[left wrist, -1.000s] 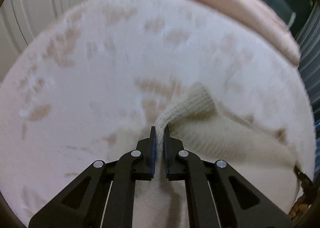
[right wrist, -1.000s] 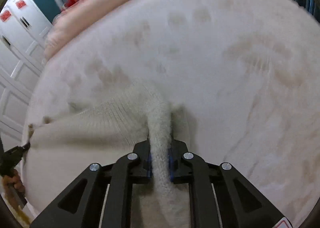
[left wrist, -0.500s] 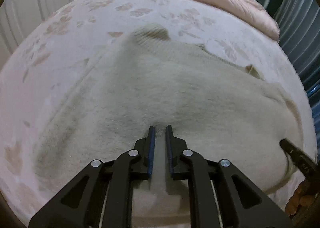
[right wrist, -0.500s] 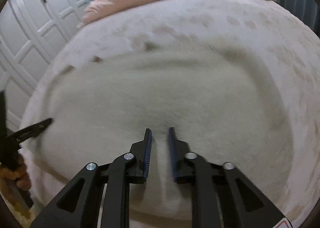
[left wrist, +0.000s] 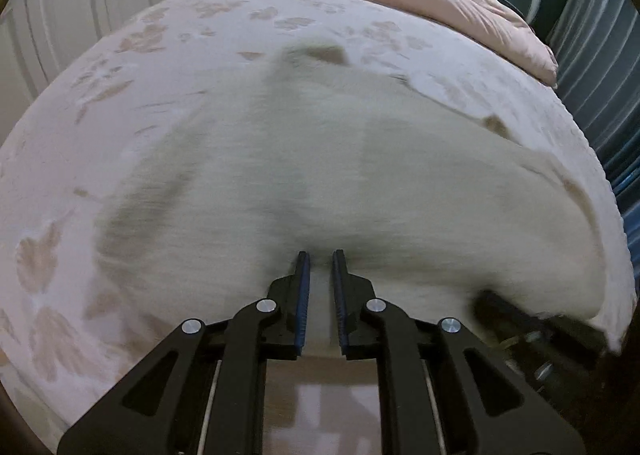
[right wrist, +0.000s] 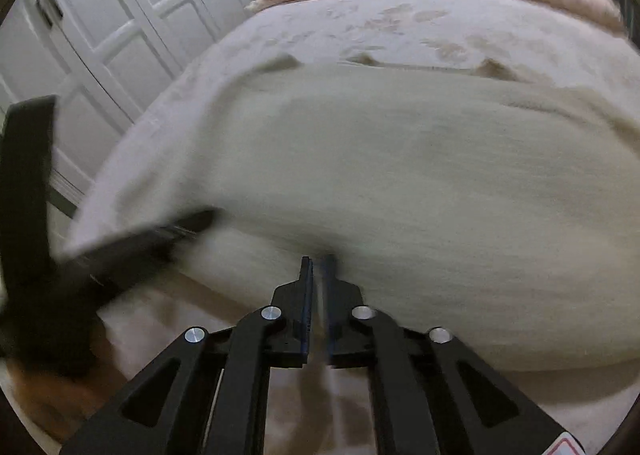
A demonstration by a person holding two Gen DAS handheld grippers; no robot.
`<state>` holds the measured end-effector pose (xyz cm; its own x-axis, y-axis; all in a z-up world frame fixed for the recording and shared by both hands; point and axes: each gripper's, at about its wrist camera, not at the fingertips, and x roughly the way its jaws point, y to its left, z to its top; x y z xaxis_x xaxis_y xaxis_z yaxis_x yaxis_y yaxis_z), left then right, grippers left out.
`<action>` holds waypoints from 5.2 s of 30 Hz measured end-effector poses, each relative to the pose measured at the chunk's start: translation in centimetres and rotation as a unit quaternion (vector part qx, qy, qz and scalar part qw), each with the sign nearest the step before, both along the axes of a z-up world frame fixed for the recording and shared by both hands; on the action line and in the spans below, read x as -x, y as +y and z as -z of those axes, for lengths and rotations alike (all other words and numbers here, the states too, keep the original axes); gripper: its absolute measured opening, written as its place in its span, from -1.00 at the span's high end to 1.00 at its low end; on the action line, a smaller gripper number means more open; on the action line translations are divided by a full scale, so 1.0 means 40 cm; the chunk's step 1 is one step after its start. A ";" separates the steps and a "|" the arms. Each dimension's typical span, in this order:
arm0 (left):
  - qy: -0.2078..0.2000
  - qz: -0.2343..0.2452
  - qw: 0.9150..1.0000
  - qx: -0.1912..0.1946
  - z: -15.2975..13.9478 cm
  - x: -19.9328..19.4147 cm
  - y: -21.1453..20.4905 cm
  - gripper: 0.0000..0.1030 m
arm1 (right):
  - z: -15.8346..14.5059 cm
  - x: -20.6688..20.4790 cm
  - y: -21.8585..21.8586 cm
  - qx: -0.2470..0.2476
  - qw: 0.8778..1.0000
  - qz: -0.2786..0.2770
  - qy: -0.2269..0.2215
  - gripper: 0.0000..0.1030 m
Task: Fold small clothes
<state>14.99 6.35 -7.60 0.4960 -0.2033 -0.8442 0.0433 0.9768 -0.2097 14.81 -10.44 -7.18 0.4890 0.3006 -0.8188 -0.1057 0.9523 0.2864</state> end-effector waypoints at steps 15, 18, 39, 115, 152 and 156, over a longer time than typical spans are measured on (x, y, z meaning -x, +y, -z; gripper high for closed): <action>-0.055 -0.003 0.998 0.034 -0.157 -0.094 0.076 0.48 | -0.129 0.107 -0.505 0.016 0.975 0.217 -0.032 0.57; -0.070 0.003 0.998 0.003 -0.194 -0.210 0.034 -0.29 | -0.189 -0.056 -0.507 0.013 0.975 0.209 -0.069 -0.36; 0.038 -0.047 0.998 -0.007 0.004 -0.519 0.055 0.72 | -0.005 -0.264 -0.660 0.030 0.972 0.231 0.011 0.70; -0.073 0.210 0.967 0.127 -0.230 0.073 -0.573 0.29 | -0.121 0.201 -0.663 -0.082 0.966 0.244 -0.038 0.10; -0.076 0.145 0.986 0.030 -0.203 0.117 -0.317 0.28 | -0.222 0.146 -0.626 -0.038 0.972 0.213 -0.088 -0.29; -0.090 0.152 0.983 0.053 -0.244 0.072 -0.376 0.12 | -0.176 -0.016 -0.631 -0.040 0.981 0.185 -0.048 -0.29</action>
<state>12.11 -8.69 2.15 0.5391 -0.4463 -0.7143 0.3750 0.8866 -0.2709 15.46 -35.66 -0.13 0.6510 0.1492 -0.7443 0.2125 0.9055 0.3674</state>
